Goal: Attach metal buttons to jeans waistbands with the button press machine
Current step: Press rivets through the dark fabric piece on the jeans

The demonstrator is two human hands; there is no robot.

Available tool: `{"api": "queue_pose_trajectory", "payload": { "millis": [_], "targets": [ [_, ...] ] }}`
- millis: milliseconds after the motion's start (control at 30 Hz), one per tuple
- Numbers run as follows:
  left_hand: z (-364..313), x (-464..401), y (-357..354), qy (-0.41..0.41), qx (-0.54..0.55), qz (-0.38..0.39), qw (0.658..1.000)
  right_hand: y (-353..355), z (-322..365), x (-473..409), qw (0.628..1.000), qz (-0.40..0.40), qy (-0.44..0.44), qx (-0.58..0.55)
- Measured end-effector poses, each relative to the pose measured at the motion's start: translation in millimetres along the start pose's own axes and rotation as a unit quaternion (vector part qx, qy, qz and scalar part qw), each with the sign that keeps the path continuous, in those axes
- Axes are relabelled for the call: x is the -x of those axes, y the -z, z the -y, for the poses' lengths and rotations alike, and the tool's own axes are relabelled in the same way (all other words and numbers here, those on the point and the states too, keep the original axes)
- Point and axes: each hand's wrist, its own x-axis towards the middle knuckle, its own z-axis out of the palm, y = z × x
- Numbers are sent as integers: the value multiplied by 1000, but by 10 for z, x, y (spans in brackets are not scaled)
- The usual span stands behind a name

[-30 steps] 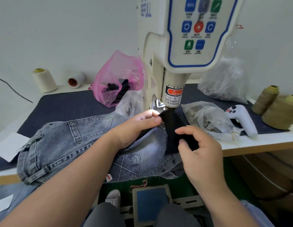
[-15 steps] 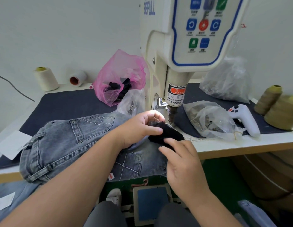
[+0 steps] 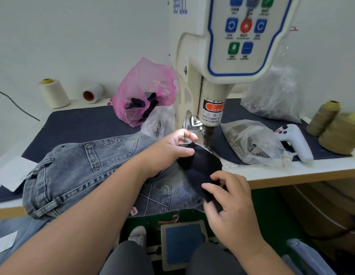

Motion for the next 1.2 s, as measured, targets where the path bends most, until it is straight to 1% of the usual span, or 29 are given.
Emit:
{"api": "queue_pose_trajectory", "payload": {
  "millis": [67,133,167,233,367,467,500,567,633,667,733,800,867,933,967,1000,1033,1067,1100,1133,1200],
  "targets": [
    [5,5,7,3,3,2,1000,40,36,-23,995,23,-52,-77],
    [15,7,10,-5,-12,5,1000,70,54,-84,978,7,-124,-167],
    [16,10,7,-10,-19,6,1000,77,47,-127,971,-8,-153,-183],
    [9,21,-1,-14,-12,12,1000,88,21,-250,968,-12,-189,-163],
    [-26,36,-1,-16,4,19,1000,113,-51,-509,966,75,-216,-121],
    [-39,44,-11,-19,11,17,1000,150,-53,-614,967,70,-216,-120],
    [-38,45,-16,-19,16,16,1000,159,-56,-613,963,70,-222,-135],
    [-34,47,-21,-17,12,14,1000,179,-54,-573,940,69,-260,-209],
    [-30,49,-15,-16,-9,4,1000,190,-14,-502,902,31,-316,-291],
    [-29,51,-12,-15,-17,0,1000,183,19,-460,875,-2,-353,-332],
    [-29,49,-14,-11,-20,1,1000,152,99,-377,803,-88,-427,-407],
    [-43,54,-25,-9,-17,7,1000,113,180,-310,725,-157,-471,-478],
    [-59,53,-38,-5,-30,8,999,78,268,-283,646,-180,-484,-562],
    [-65,48,-51,-2,-45,8,999,51,358,-304,575,-181,-492,-628],
    [-68,47,-59,-2,-47,10,999,30,391,-328,547,-183,-494,-651],
    [-70,50,-66,-2,-44,13,999,8,428,-356,529,-186,-494,-665],
    [-77,56,-73,-1,-39,17,999,-19,458,-381,520,-189,-493,-671],
    [-85,64,-77,-2,-35,24,999,-48,486,-402,524,-193,-495,-666],
    [-98,75,-77,-5,-35,32,999,-79,506,-419,540,-195,-501,-648],
    [-108,84,-75,-8,-39,44,998,-108,527,-437,565,-192,-512,-618],
    [-110,92,-60,-8,-57,77,995,-171,552,-471,629,-169,-539,-534]
  ]
}}
